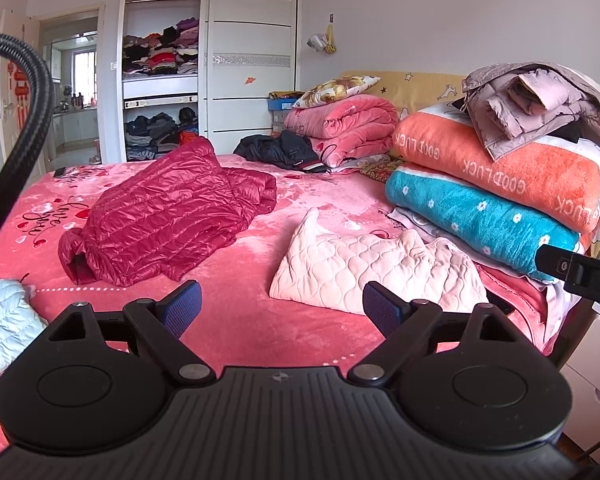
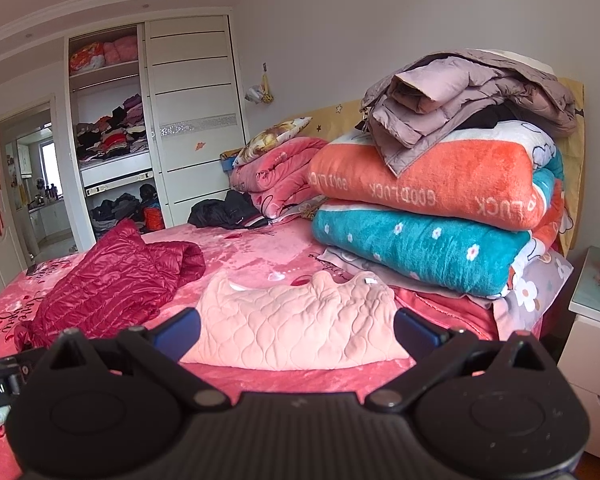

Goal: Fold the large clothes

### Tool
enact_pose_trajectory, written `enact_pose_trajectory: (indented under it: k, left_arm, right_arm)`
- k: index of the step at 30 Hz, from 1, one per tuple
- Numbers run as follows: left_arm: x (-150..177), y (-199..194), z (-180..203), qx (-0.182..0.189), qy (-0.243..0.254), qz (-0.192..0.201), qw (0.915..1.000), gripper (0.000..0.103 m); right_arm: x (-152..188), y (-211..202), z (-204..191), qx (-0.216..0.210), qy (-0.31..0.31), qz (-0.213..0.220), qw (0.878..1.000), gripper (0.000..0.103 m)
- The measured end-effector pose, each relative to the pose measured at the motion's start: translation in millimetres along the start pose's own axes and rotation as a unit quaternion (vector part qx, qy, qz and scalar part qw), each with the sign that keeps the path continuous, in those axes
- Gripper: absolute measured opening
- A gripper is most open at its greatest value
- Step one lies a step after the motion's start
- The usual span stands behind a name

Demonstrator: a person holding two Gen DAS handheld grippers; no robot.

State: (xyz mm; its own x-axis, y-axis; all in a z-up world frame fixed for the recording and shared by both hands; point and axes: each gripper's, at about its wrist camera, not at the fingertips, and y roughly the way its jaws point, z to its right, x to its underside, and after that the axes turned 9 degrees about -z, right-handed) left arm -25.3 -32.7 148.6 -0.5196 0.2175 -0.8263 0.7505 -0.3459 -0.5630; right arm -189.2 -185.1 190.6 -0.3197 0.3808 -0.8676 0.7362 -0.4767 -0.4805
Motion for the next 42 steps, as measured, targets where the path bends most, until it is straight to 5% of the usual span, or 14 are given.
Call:
enact_pose_trajectory:
  k: [42]
  left_arm:
    - [5,11,1,-0.005,0.000,-0.004,1.0000,0.103]
  right_arm:
    - [7,18,1,-0.005,-0.011,-0.002,1.000,0.102]
